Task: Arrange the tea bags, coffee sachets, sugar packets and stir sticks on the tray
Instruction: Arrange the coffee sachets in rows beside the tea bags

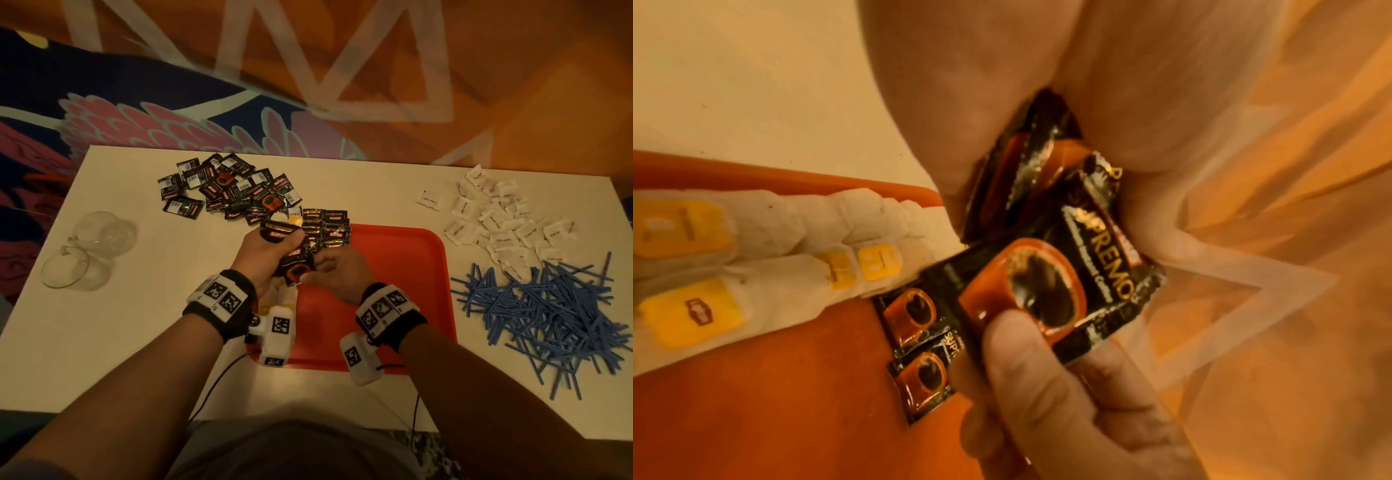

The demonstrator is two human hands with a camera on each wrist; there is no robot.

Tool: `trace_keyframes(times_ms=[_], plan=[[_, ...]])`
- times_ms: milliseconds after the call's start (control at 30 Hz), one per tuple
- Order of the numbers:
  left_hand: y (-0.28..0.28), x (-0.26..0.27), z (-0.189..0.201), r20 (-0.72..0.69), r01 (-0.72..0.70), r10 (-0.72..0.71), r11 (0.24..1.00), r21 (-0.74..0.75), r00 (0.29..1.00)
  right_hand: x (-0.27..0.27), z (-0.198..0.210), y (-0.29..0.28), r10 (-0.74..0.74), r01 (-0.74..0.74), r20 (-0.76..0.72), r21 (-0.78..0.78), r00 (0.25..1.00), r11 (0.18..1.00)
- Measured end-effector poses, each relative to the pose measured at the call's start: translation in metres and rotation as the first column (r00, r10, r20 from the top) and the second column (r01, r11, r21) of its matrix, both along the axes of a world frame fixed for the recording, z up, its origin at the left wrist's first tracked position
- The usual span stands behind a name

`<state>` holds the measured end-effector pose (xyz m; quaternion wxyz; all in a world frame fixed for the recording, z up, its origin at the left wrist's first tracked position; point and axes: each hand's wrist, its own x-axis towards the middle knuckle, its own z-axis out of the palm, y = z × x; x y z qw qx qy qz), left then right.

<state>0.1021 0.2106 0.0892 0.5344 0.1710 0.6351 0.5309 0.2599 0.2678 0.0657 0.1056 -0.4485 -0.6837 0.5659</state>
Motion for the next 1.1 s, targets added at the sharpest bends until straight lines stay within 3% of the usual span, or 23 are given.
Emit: trace_keyframes(times_ms=[100,200,300,400,533,700,867,1100], plan=[[-0.002,-0.002,0.002,-0.026,0.088,-0.088,0.996,0.021,0.996,0.002,0.006,0.000,0.112,-0.112,-0.008,0.009,0.994,0.994],[-0.002,-0.003,0.001,0.094,0.132,-0.133,0.991,0.020,0.987,0.004,0.008,-0.001,0.164,-0.167,-0.101,-0.023,0.981,0.986],[-0.003,0.000,-0.005,0.195,0.139,-0.130,0.990,-0.035,0.972,0.007,0.005,0.000,0.184,-0.192,-0.146,-0.045,0.972,0.980],[-0.004,-0.002,-0.018,0.160,0.108,-0.089,0.988,-0.112,0.983,0.007,0.000,0.000,0.192,-0.196,-0.075,-0.053,0.979,0.979],[-0.005,-0.014,-0.031,-0.081,-0.056,0.042,0.982,-0.179,0.996,0.009,-0.021,0.000,0.095,-0.097,0.141,0.006,0.985,0.995],[-0.011,-0.035,-0.034,0.052,-0.209,0.233,0.936,-0.284,0.971,0.005,-0.052,0.003,-0.072,0.080,0.338,-0.011,0.938,0.997],[-0.027,-0.047,-0.044,0.086,-0.194,0.232,0.929,-0.314,0.969,-0.012,-0.073,0.013,-0.149,0.161,0.465,0.015,0.872,0.987],[-0.038,-0.057,-0.051,0.089,-0.177,0.215,0.931,-0.320,0.972,-0.021,-0.088,0.019,-0.328,0.364,0.425,-0.002,0.843,0.932]])
